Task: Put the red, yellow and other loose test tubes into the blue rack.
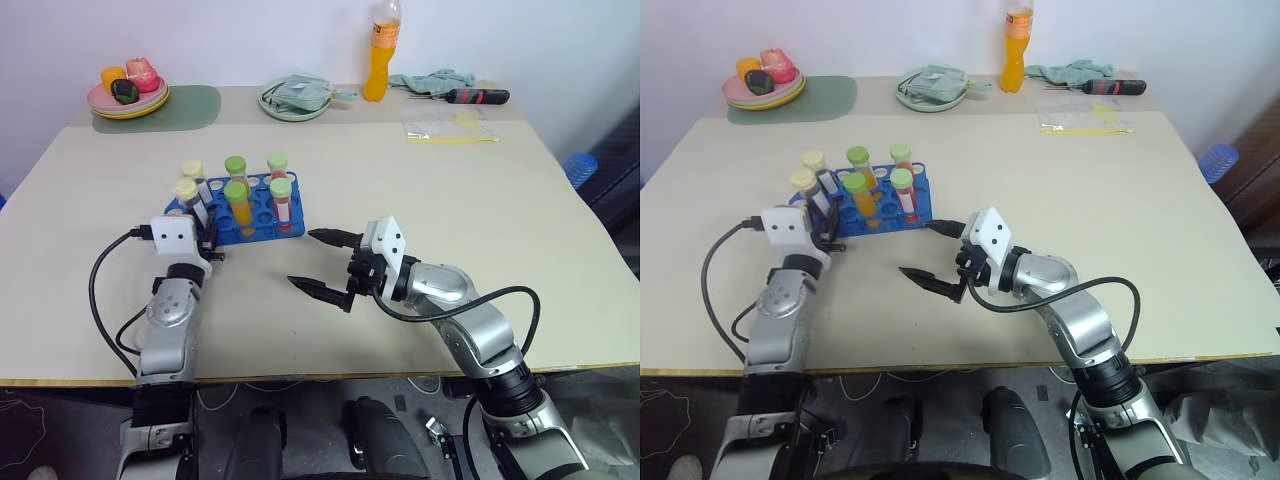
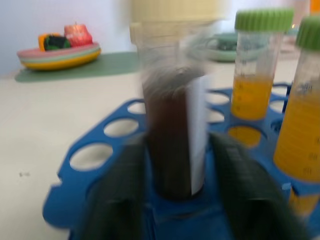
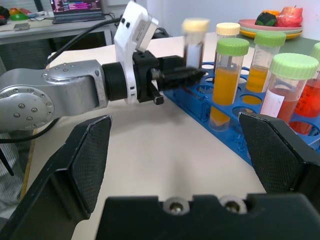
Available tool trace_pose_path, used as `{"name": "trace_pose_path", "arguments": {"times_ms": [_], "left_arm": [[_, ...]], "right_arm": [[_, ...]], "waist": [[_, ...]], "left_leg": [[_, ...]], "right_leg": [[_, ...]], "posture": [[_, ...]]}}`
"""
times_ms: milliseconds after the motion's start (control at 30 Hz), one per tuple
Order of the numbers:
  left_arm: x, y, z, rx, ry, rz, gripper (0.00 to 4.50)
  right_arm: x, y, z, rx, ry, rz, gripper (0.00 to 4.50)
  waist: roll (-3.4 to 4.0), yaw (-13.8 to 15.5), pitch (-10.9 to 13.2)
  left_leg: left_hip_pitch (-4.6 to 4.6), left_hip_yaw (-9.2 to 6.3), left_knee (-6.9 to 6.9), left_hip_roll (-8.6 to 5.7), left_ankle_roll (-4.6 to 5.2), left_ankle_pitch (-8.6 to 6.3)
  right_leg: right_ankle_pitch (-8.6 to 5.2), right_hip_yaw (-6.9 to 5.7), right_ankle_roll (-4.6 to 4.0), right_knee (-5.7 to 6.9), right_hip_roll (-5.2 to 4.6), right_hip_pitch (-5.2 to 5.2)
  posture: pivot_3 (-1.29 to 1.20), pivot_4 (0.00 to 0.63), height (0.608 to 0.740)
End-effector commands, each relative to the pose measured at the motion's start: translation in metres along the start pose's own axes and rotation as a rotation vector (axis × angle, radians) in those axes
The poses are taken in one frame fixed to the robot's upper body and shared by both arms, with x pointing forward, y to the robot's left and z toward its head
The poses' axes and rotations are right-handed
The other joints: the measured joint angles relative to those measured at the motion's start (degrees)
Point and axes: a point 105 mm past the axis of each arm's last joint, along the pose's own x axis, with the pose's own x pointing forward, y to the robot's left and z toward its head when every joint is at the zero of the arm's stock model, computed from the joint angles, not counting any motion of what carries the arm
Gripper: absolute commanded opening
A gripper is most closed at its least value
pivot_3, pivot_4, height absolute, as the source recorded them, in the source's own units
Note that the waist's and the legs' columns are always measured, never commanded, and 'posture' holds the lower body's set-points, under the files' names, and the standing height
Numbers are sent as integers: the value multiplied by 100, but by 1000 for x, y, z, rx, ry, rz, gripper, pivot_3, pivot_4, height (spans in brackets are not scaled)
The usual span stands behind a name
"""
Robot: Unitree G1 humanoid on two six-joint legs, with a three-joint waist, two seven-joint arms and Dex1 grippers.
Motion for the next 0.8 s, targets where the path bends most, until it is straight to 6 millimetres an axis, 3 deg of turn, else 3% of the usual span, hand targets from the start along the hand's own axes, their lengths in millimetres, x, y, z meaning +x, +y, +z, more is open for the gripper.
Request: {"name": "trace_pose_path", "arguments": {"times_ms": [33,167,300,400,600,800], "left_arm": [[-6,7,21,-5,-62,-17,3689],[-27,18,36,-10,-59,-117,3689],[-63,38,43,39,42,-277,3689],[-85,58,44,126,167,-377,3689],[-90,72,48,192,243,-440,3689],[-87,67,46,194,241,-440,3689]], "right_arm": [[-5,-6,20,-62,-54,-17,4500],[-26,-22,29,-96,-28,-39,4500],[-69,-38,28,-96,86,-63,4500],[-111,-61,22,-48,180,-178,4500],[-154,-76,11,-26,283,-279,4500],[-155,-78,6,-23,283,-297,4500]], "waist": [[0,-3,0],[1,-9,1],[-1,-2,3],[-1,9,4],[0,7,5],[3,-42,6]], "left_leg": [[0,0,0,0,0,0],[-1,0,-3,2,0,0],[-2,2,-5,1,0,0],[-1,3,-6,2,3,-2],[0,10,-5,4,4,-2],[0,10,-7,8,6,-3]], "right_leg": [[0,0,0,0,0,0],[0,0,0,0,0,-1],[-1,0,-2,-5,-2,-1],[-3,0,-4,-7,-1,-1],[-14,3,-20,-14,2,0],[-6,6,-6,-13,7,-2]], "posture": [[0,150,740],[0,150,740],[0,150,740],[0,150,740],[0,150,740],[0,150,740]]}}
